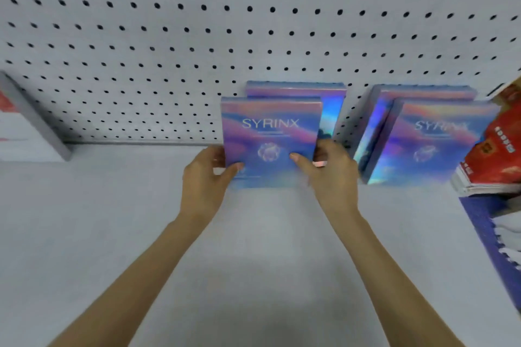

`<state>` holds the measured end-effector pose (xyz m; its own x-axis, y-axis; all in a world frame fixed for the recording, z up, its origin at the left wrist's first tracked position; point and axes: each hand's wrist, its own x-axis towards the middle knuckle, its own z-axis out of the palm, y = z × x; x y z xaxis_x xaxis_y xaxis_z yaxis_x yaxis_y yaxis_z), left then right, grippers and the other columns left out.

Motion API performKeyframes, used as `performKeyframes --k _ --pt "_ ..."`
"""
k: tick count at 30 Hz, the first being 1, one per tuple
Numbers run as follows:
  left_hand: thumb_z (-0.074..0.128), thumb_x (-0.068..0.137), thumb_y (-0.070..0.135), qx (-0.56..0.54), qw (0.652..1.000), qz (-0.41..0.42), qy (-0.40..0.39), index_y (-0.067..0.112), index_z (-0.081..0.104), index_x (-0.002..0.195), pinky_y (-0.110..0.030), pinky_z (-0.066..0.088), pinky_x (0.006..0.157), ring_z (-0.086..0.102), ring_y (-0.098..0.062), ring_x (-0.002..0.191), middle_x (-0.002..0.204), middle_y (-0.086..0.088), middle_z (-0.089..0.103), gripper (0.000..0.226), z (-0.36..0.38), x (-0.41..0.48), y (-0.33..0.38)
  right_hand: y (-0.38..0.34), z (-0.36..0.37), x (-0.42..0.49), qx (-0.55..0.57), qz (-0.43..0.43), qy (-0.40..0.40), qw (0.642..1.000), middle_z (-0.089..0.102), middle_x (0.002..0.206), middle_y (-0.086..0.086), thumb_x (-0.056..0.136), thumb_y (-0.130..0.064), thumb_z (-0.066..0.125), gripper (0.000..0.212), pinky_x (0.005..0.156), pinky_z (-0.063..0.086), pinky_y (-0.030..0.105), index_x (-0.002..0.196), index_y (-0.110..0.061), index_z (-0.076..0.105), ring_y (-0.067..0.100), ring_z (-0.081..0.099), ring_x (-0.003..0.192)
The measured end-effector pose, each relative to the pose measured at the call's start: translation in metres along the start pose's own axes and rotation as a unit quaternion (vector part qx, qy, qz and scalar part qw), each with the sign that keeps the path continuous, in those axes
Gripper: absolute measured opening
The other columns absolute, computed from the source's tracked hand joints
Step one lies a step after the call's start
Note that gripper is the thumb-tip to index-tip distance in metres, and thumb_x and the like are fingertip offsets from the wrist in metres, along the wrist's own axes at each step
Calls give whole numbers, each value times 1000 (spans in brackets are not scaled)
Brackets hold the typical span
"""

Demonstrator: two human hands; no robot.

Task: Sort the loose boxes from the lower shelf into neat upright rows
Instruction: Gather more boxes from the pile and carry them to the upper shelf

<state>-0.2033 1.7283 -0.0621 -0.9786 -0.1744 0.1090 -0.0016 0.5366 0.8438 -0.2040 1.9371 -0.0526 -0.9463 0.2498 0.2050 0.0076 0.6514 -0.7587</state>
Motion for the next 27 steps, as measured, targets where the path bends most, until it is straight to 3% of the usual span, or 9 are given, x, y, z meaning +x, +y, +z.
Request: performKeyframes --k 4,6,9,12,16,18,20,23,27 --pt "74 80 19 5 1000 -5 -5 18 58 87 -5 42 65 61 7 73 82 6 66 18 4 13 1 3 9 -3 17 77 51 996 62 80 -7 73 -49 76 39 66 44 31 86 -22 51 16 59 76" --pt "74 80 24 -1 999 -16 -28 12 56 85 -16 51 72 61 4 73 80 1 65 22 7 18 -5 8 11 -3 42 137 38 989 61 76 -10 73 -52 75 40 70 48 34 84 -22 51 18 62 78" --pt "67 78 43 7 997 -32 -66 12 56 87 -42 55 77 64 -18 79 81 -3 65 35 9 21 -13 11 12 0 55 172 15 983 58 72 -13 74 -53 74 38 73 48 34 80 -22 52 19 61 79" --pt "67 82 44 7 996 -36 -82 25 54 97 -33 51 80 65 -17 87 92 1 68 28 2 16 -8 5 13 -3 57 185 32 981 60 75 -10 76 -50 74 37 74 46 33 83 -20 53 20 61 80" --pt "64 88 31 -69 995 -45 -57 19 53 115 -7 42 73 61 -10 92 101 1 63 32 -35 -14 -7 -15 22 -36 80 203 120 968 63 94 1 82 -38 72 34 76 40 29 100 -17 52 23 62 87" --pt "63 90 28 -101 992 -50 -63 18 54 116 -3 41 70 60 1 88 102 2 64 29 -68 -42 -19 -35 35 -66 102 192 129 967 63 99 2 84 -37 69 31 81 49 38 101 -22 49 19 62 79" --pt "62 91 25 -123 989 -60 -61 19 55 115 -3 41 71 60 6 86 102 4 65 26 -109 -71 -39 -64 55 -101 112 175 98 973 62 104 3 85 -36 67 28 80 53 42 102 -26 48 14 60 73" --pt "63 90 26 -163 984 -74 -20 22 57 114 -11 45 78 63 1 89 101 4 68 24 -178 -114 -77 -117 90 -156 115 121 -7 986 62 107 0 89 -27 66 23 73 45 11 107 -26 52 5 60 81" --pt "61 87 40 -160 982 -98 7 28 57 114 -11 46 81 63 -2 95 103 8 67 30 -288 -182 -137 -199 151 -240 106 52 -143 983 61 114 -10 90 -30 65 27 89 38 13 115 -30 57 4 56 106"
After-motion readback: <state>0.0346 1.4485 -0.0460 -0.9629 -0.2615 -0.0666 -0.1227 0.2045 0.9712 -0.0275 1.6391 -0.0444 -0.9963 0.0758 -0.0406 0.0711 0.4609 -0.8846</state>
